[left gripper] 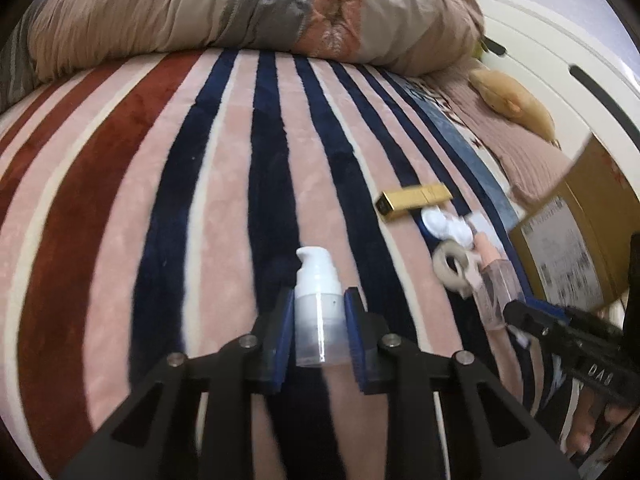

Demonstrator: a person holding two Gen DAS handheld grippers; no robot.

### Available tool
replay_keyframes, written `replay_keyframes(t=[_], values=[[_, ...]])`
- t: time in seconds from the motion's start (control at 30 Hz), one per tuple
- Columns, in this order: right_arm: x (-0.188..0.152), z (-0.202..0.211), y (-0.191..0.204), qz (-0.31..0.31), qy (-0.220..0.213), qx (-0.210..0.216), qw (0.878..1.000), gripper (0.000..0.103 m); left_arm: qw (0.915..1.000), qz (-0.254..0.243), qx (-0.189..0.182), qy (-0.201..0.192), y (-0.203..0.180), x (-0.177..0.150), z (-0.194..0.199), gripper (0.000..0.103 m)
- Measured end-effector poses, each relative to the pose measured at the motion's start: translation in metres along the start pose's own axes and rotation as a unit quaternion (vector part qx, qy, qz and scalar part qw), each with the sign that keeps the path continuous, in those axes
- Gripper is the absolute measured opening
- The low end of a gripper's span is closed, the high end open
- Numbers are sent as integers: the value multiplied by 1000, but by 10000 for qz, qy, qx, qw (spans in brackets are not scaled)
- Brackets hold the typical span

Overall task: Organize rigid objects
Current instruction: 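Grasp the white pump bottle with the left gripper while the right grasps the clear bottle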

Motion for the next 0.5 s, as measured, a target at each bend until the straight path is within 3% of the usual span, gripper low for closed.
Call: replay_keyframes(t=[0.1,0.33,0.47,0.5], values=[[-10,9,4,67,34,17,10000,27,9999,-102,34,56,0,-8,6,22],[-7,-2,6,106,-168,-594,9980,27,9998,96,188,14,2,-20,1,30],[-7,-17,1,45,-92,-616,9980,26,9997,107,213,-79,3,-23,-2,30],[-7,-18,1,62,-119,-645,9978,24,9996,75,252,-90,2,-25,-3,25]])
Point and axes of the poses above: each gripper's, at about its wrist camera, not at the fingertips, and z roughly against the way its jaws point, y to its left, x to its top, the point moved 1 cm from there along -z, roughly the way its jaws point, and after that the axes turned 3 degrees about x, right-handed, at the moved point
